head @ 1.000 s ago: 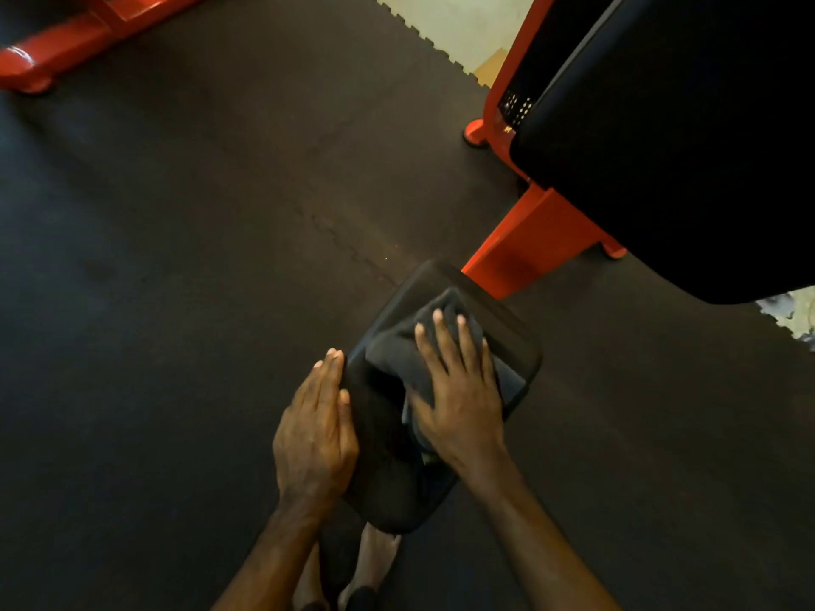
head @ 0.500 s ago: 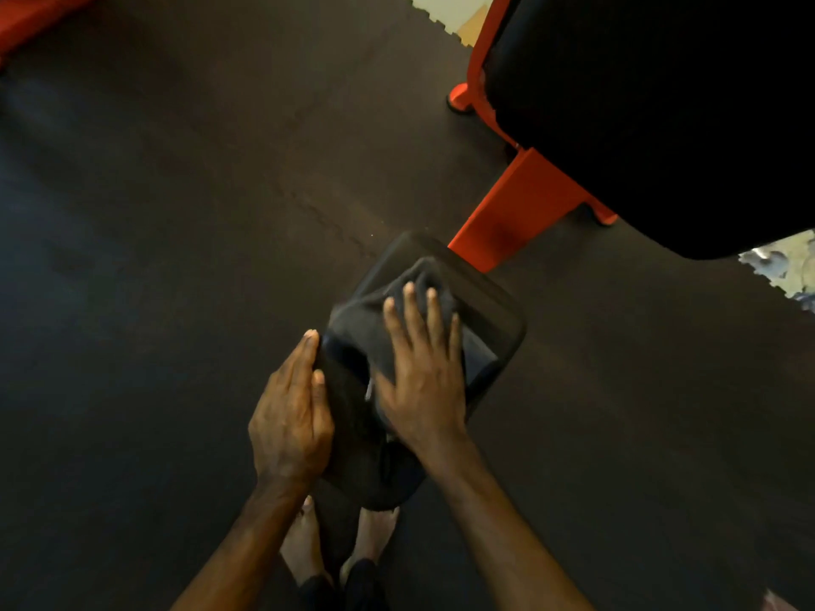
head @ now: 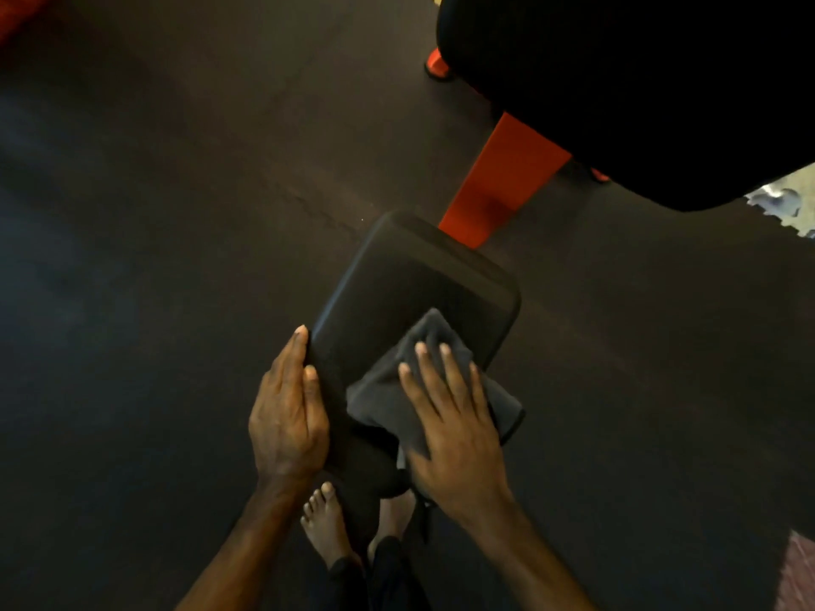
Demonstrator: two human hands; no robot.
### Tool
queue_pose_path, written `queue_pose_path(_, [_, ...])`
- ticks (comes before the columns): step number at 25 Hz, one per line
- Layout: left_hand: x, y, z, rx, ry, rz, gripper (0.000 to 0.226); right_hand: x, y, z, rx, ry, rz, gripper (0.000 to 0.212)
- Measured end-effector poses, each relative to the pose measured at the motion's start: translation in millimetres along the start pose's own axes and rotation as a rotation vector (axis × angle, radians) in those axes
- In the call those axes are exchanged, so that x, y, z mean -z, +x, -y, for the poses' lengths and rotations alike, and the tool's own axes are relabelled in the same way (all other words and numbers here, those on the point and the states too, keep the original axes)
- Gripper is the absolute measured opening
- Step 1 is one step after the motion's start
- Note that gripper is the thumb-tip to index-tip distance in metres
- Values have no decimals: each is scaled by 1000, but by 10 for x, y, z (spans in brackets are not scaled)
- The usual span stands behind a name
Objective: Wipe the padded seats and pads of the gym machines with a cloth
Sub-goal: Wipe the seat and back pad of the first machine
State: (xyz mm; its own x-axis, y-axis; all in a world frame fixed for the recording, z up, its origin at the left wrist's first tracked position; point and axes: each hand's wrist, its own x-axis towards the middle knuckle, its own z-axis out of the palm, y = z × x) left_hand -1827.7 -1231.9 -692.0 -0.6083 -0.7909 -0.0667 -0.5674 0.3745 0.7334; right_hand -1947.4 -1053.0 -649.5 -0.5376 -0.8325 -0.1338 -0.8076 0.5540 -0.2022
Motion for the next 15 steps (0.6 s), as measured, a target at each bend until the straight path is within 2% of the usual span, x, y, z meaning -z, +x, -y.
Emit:
queue_pose_path(1, [6,1,-2,-2,1,5,52,21,-7,-84,-26,8,-26,83])
queue_pose_path(3, [-27,15,17,0,20,4,52,24,326,-146,-243,13,-63,80])
queue_pose_path(5, [-29,28,37,10,21,7,53,60,615,82,-390,32,-55,81])
queue_pose_path(9, [59,33,34,-18,-11,70,54,-65,-71,331,-120,39,-20,85])
queue_pose_path(11, [99,51,61,-40,-24,118,55,-47,-34,183,-227,55,-85,82])
queue_pose_path(13, [85,65,96,-57,-24,142,55,-30,422,146,-483,45,-118,81])
queue_pose_path(15, [125,84,157,-70,-50,167,55,-24,647,310,-530,3,-130,81])
